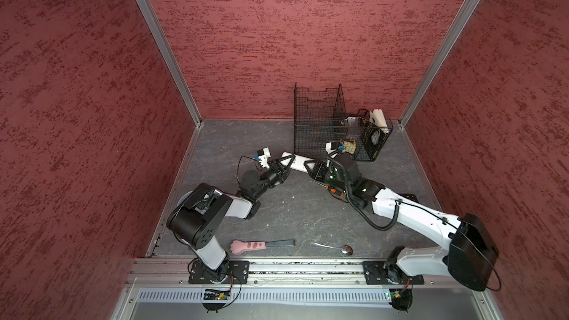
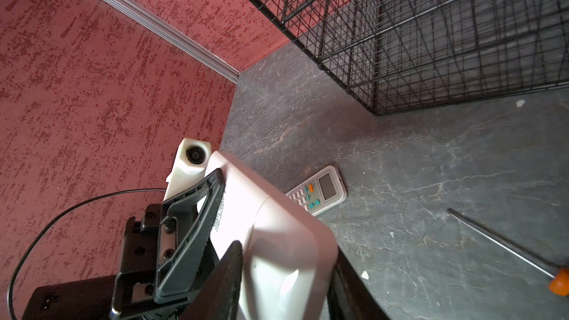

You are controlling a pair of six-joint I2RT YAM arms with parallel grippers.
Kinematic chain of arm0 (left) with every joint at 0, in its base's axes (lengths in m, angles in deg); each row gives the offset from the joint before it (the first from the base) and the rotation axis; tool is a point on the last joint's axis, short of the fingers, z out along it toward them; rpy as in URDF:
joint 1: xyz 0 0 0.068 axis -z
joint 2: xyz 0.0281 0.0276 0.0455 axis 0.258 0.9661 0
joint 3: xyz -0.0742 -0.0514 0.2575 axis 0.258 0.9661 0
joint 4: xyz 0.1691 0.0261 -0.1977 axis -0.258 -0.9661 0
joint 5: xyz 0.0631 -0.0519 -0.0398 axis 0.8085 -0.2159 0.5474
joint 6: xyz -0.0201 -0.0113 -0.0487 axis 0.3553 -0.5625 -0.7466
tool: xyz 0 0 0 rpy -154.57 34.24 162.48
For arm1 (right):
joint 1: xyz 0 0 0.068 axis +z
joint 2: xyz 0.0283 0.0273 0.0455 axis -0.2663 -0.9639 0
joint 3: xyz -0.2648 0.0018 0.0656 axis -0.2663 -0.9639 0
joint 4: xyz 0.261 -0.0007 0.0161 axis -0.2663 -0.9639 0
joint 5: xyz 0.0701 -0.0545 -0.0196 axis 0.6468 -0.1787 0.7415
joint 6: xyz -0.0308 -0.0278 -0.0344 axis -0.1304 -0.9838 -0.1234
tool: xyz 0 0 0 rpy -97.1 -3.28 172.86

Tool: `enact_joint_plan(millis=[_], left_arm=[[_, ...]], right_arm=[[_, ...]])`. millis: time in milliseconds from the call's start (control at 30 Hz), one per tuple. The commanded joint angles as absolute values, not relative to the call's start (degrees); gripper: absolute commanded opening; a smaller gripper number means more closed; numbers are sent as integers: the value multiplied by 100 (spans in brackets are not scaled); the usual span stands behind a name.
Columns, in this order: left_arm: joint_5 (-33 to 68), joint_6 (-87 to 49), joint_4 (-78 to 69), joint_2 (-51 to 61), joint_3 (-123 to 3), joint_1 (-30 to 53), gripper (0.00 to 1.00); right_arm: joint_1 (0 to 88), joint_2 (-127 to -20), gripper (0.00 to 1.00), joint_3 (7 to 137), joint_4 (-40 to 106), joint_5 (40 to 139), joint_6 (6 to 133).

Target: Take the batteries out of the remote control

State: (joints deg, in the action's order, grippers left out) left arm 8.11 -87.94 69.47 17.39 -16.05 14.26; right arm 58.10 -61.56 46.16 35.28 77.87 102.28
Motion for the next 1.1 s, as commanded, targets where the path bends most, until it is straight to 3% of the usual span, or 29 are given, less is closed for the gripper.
enact_joint_plan(millis=[0,233,667,1067], left_arm=[[762,-8714,7246,1702,-1730,1485,0],[750,-8740,7246,1699,-1752,1470,0],[769,-8732,7246,1743,-1747,1483,0],[813,-8580,7247,1795,-1769,1415,0]], right_arm=[[5781,-6111,38,4512,3682,7861,10362],[5746,-5976,34,4303,3698,7809,10413],[5719,-5847,50,4261,3743,7796,10438],[5711,-5492,55,4102,3792,7705,10670]])
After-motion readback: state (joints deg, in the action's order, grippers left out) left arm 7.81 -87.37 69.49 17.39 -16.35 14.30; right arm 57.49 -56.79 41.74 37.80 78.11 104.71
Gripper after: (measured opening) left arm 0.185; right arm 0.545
